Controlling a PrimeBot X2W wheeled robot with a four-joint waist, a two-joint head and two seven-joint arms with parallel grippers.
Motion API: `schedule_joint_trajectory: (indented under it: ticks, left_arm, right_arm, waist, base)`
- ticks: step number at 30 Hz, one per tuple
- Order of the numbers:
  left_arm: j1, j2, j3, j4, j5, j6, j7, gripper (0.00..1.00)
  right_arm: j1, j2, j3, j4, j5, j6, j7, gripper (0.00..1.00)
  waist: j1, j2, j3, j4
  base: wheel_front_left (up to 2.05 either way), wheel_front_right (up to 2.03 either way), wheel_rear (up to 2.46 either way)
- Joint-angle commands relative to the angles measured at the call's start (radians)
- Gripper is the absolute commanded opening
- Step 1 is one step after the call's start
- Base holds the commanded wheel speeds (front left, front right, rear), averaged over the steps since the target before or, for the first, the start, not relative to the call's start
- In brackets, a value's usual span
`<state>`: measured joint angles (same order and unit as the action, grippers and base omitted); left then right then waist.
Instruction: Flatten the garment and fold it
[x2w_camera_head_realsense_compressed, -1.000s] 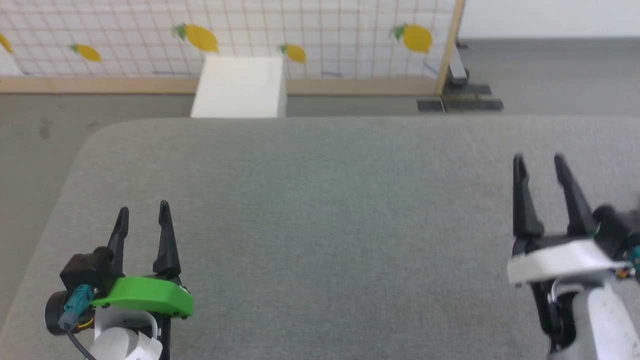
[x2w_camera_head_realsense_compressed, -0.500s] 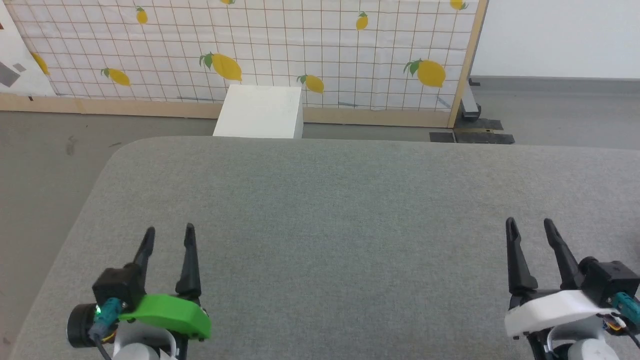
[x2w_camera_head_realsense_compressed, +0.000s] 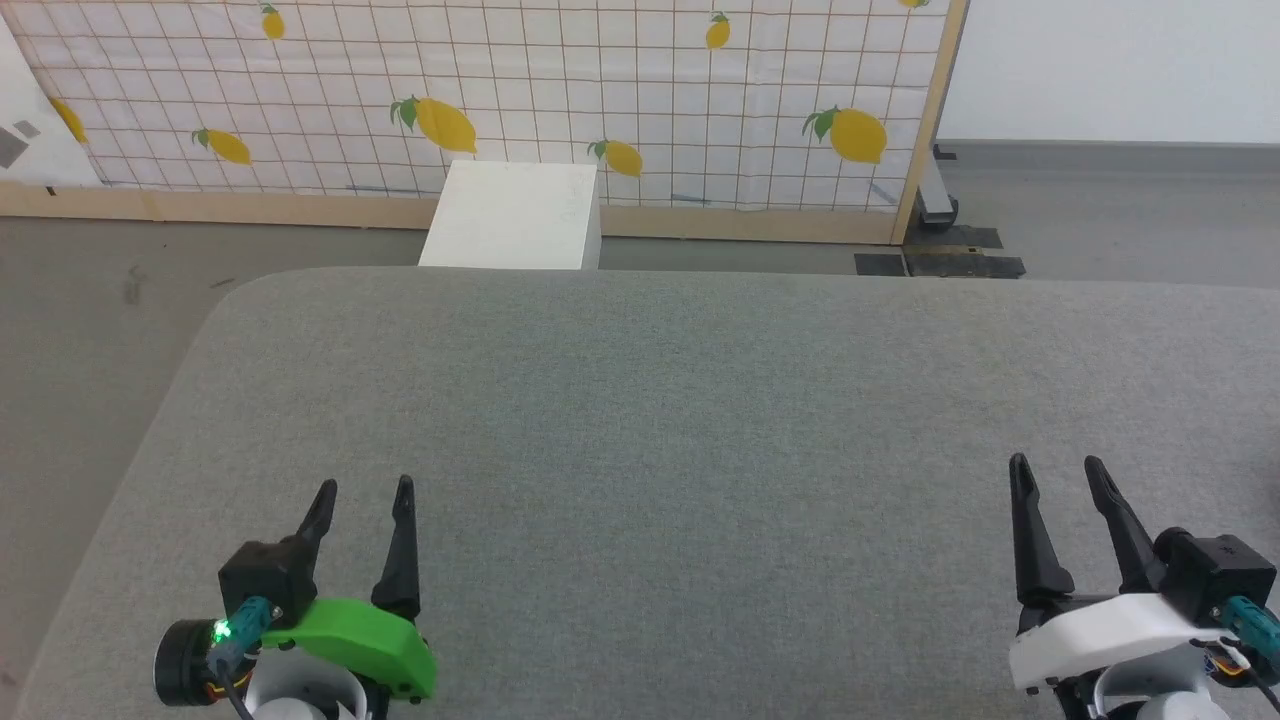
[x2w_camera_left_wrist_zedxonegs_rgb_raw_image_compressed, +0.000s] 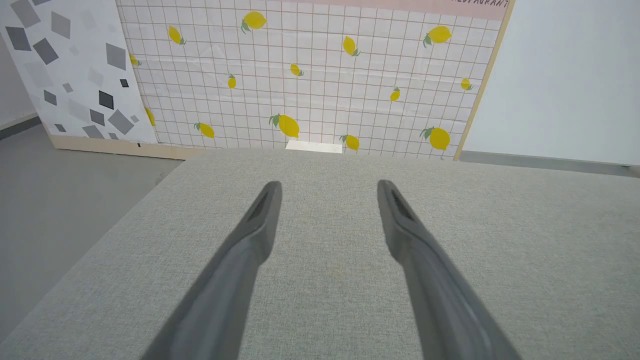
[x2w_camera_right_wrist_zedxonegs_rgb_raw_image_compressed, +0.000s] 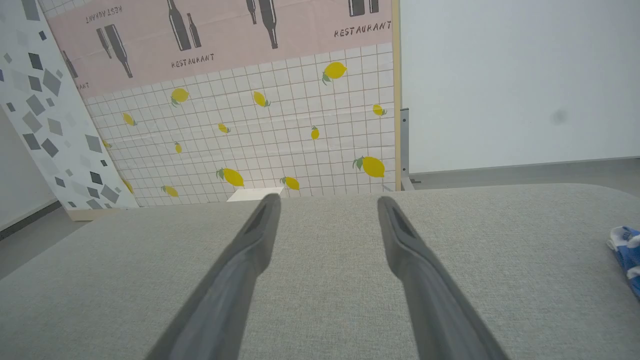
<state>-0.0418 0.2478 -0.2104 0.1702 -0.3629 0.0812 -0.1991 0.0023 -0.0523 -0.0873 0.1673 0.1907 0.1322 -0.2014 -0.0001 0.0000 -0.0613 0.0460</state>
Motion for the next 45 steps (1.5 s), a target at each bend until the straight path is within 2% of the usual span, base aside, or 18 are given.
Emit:
schedule_joint_trajectory:
  ticks: [1, 26, 27, 45]
  left_arm:
    - [0.003, 0.002, 0.001, 0.001, -0.012, -0.004, -0.002, 1.0]
    - [-0.028, 0.005, -0.005, 0.013, -0.038, -0.004, -0.011, 1.0]
    - [-0.012, 0.001, -0.004, 0.012, -0.035, -0.001, -0.006, 0.0]
    - [-0.004, -0.022, 0.02, -0.008, 0.009, -0.01, 0.018, 0.0]
  right_arm:
    - [0.011, 0.002, 0.001, 0.002, 0.005, -0.002, -0.001, 1.0]
    - [-0.011, 0.002, 0.01, 0.013, 0.007, -0.002, -0.001, 1.0]
    - [-0.001, 0.0, 0.009, 0.011, 0.003, 0.0, 0.0, 0.0]
    - [-0.001, 0.0, 0.018, -0.008, -0.019, 0.0, 0.022, 0.0]
  waist:
    - [0.0001, 0.0, 0.002, 0.001]
    - [0.0001, 0.0, 0.033, -0.004]
    - [0.0001, 0.0, 0.033, -0.004]
    - [0.0001, 0.0, 0.037, -0.009]
  base:
    - [0.0, 0.0, 0.0]
    - [0.0, 0.0, 0.0]
    - [0.0, 0.0, 0.0]
    - [0.0, 0.0, 0.0]
